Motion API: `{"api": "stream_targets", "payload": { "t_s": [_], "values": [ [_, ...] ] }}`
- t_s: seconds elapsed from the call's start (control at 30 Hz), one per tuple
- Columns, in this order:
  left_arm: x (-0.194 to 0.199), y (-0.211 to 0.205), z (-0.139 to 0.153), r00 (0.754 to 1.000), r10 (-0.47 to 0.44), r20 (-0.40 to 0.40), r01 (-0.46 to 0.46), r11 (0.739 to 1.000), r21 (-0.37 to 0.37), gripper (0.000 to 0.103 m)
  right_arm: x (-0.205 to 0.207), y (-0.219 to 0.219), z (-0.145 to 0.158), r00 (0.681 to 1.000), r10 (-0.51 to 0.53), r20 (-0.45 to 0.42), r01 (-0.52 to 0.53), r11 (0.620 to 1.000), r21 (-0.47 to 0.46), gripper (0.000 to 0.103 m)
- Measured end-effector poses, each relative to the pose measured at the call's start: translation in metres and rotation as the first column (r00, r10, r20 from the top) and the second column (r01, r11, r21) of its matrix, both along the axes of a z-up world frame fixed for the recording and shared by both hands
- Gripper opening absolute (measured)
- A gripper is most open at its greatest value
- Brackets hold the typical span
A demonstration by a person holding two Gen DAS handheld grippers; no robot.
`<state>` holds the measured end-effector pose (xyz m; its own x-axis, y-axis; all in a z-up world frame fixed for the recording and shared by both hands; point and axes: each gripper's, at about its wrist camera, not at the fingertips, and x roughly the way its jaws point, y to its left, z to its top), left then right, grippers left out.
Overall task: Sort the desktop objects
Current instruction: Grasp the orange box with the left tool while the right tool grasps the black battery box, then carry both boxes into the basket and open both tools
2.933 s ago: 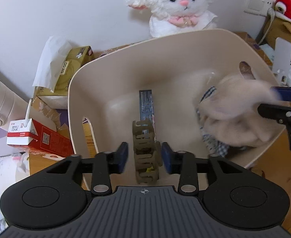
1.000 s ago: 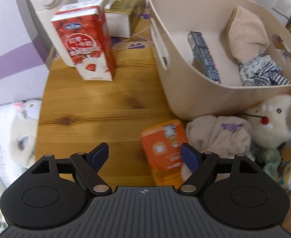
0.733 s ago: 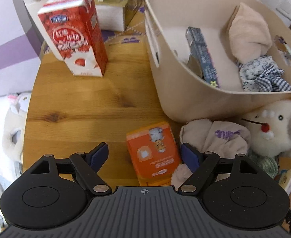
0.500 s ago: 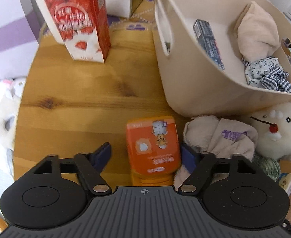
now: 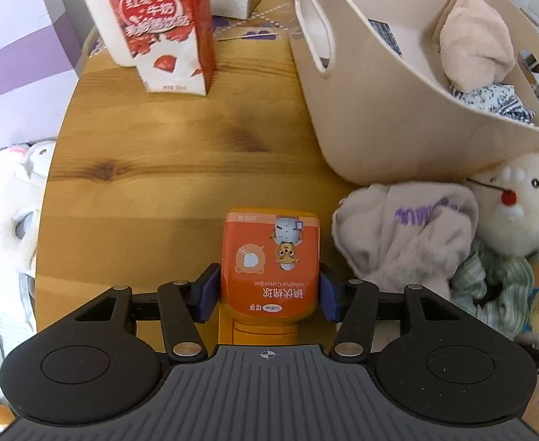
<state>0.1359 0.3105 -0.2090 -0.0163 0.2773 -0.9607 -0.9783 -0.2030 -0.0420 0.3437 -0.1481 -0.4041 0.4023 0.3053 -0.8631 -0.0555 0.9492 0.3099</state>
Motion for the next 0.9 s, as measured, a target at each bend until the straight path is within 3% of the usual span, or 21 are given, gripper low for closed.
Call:
{"api": "stream_targets", "payload": {
  "t_s": [0.33,0.6,0.9],
  "values": [
    [-0.006,-0.023,0.01,1.0,-0.015,-0.02,0.016,1.0,0.021,0.055,-0.015,-0.003,0.007,1.0,0.014,0.024,-0.013,1.0,-0.011,0.041],
    [-0.004,-0.037,0.029,0.998,-0.041,-0.046,0.044,0.996,0.077,0.055,-0.025,-0.013,0.027,0.996,0.044,0.076,-0.04,0.998,-0.051,0.041],
    [0.0,-0.037,0.068,0.997,-0.043,-0.058,0.053,0.982,0.179,0.055,-0.022,-0.046,0.057,0.989,0.013,0.146,-0.002,0.997,-0.071,0.041]
  ]
}}
